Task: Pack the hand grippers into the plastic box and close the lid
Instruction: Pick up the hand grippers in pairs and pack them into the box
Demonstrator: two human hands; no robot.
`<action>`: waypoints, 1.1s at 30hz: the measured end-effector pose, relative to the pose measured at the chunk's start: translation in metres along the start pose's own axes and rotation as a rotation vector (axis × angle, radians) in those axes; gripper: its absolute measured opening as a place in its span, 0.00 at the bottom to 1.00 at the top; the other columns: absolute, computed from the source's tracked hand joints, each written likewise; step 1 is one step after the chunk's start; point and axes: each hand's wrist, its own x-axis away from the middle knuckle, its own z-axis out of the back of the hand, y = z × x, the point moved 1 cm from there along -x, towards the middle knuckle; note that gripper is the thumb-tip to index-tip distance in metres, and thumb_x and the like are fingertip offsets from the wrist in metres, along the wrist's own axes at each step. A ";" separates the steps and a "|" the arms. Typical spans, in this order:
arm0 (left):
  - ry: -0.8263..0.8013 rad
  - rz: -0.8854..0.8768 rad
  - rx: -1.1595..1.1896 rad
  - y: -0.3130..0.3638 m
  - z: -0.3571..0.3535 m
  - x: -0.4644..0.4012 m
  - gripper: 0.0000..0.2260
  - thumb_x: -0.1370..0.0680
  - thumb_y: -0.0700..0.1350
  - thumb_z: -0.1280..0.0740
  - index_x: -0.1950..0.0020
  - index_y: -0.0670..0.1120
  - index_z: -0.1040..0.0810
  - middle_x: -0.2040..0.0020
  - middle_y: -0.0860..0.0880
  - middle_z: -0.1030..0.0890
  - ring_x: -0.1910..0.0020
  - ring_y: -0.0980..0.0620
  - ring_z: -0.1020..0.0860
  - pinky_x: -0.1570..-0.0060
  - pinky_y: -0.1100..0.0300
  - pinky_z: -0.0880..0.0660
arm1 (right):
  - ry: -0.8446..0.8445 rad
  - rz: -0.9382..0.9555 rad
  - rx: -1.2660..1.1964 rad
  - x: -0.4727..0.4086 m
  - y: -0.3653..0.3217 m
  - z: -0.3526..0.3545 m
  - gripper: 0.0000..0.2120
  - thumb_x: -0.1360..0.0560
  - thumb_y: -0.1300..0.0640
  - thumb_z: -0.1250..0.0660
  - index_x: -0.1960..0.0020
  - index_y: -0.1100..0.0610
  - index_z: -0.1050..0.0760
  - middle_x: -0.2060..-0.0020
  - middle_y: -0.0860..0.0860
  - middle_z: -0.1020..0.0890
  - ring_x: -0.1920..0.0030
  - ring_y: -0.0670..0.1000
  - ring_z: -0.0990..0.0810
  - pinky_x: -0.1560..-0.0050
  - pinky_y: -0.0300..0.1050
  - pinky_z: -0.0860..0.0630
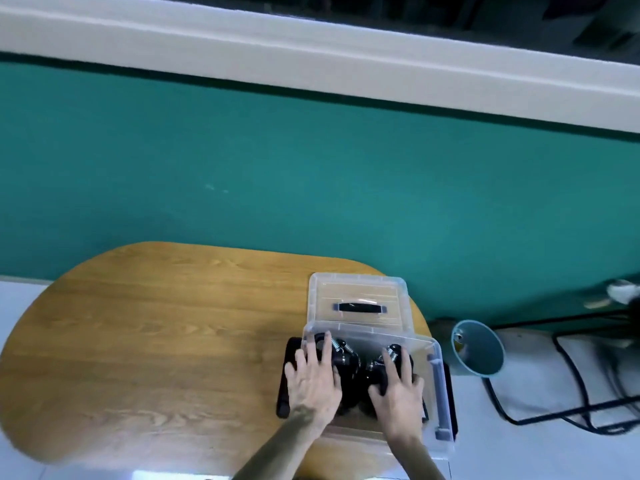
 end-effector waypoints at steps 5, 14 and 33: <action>-0.058 -0.001 0.016 0.028 -0.022 -0.010 0.32 0.17 0.53 0.46 0.17 0.53 0.60 0.17 0.42 0.52 0.32 0.43 0.34 0.35 0.46 0.33 | -0.022 -0.006 0.031 -0.017 0.034 -0.001 0.37 0.35 0.60 0.24 0.27 0.50 0.28 0.22 0.55 0.37 0.52 0.62 0.28 0.51 0.58 0.22; -0.116 0.029 -0.047 0.049 -0.053 -0.028 0.33 0.17 0.52 0.45 0.17 0.51 0.59 0.18 0.41 0.48 0.35 0.44 0.31 0.36 0.48 0.33 | -0.053 0.063 0.039 -0.036 0.049 -0.013 0.37 0.35 0.60 0.23 0.27 0.50 0.30 0.24 0.57 0.33 0.51 0.62 0.27 0.52 0.57 0.22; -0.043 0.085 -0.007 0.052 -0.076 -0.036 0.34 0.20 0.52 0.38 0.17 0.49 0.48 0.21 0.40 0.37 0.49 0.46 0.26 0.53 0.49 0.30 | -0.065 0.121 0.245 -0.044 0.064 -0.032 0.30 0.23 0.48 0.35 0.22 0.50 0.36 0.21 0.60 0.39 0.33 0.70 0.28 0.36 0.65 0.27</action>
